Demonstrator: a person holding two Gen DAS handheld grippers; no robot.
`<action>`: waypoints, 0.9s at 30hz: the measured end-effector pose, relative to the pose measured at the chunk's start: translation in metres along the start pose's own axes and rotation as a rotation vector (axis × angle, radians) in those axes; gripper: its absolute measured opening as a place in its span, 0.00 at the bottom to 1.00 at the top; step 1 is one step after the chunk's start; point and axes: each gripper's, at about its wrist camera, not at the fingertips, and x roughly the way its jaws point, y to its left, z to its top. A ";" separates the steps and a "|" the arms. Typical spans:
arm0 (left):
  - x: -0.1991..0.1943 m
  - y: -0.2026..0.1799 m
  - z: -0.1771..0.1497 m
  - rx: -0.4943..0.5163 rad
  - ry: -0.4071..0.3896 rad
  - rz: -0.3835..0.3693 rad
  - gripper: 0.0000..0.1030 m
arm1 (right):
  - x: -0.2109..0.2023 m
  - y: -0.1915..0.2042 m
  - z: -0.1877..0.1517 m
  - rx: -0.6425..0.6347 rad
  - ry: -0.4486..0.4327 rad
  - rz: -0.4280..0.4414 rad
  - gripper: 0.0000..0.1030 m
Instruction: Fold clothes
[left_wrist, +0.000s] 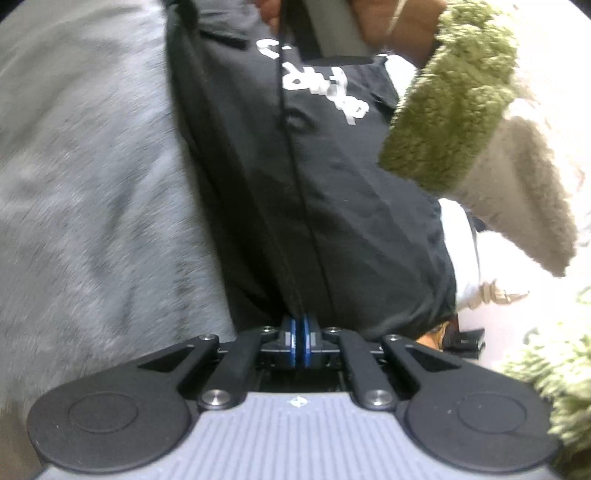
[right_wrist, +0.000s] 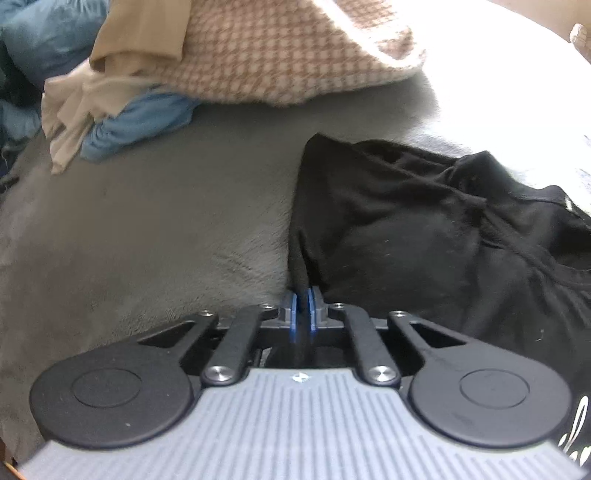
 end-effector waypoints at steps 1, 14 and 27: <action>0.001 -0.006 0.001 0.021 -0.001 -0.004 0.04 | -0.004 -0.005 0.000 0.015 -0.009 0.006 0.03; 0.033 -0.093 0.022 0.089 -0.041 -0.018 0.04 | -0.079 -0.111 -0.010 0.112 -0.165 -0.013 0.03; 0.096 -0.160 0.053 0.140 -0.014 -0.050 0.04 | -0.122 -0.235 -0.040 0.171 -0.217 -0.154 0.03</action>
